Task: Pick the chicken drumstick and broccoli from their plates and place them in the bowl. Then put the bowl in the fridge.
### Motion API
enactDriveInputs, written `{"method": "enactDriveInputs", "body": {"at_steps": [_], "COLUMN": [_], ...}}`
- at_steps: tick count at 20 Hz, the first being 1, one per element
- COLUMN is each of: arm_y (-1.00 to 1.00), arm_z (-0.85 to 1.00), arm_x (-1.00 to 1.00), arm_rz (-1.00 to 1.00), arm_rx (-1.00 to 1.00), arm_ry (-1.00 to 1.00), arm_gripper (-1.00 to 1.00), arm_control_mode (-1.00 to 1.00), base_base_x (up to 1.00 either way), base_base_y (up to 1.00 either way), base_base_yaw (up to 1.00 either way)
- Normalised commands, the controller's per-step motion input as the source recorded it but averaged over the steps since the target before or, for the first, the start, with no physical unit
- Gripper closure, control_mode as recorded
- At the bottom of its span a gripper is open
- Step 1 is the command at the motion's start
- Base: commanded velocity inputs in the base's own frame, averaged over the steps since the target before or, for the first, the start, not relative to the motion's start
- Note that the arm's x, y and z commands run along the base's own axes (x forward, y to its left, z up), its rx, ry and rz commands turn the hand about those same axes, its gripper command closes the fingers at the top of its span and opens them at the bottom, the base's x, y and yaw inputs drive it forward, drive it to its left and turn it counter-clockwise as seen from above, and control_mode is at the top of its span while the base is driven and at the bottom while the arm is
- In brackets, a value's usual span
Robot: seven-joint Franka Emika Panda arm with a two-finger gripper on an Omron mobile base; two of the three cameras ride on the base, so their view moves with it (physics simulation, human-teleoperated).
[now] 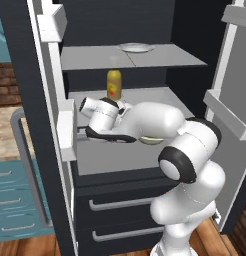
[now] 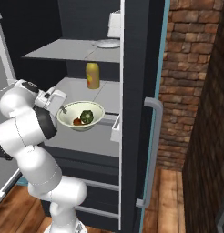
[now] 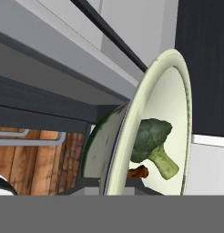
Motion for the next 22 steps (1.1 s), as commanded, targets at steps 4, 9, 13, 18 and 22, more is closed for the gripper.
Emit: {"method": "enactDriveInputs", "body": {"at_steps": [4, 9, 13, 18, 22], "arm_y": [-0.03, -0.13, -0.11, -0.20, -0.29], "arm_z": [0.07, 0.17, 0.18, 0.07, 0.00], "arm_x": [0.01, 0.01, 0.13, 0.05, 0.00], "arm_rz": [0.16, 0.29, 0.28, 0.37, 0.42], "arm_rx": [0.00, 0.03, 0.06, 0.00, 0.00], "arm_ry": [-0.02, 0.00, 0.01, 0.03, 0.02], "arm_gripper": [1.00, 1.00, 1.00, 1.00, 1.00], "arm_control_mode": [-1.00, -1.00, -1.00, -1.00, -1.00], "base_base_x": [0.00, 0.00, 0.00, 0.00, 0.00], "base_base_y": [0.00, 0.00, 0.00, 0.00, 0.00], "base_base_yaw": [0.00, 0.00, 0.00, 0.00, 0.00]}}
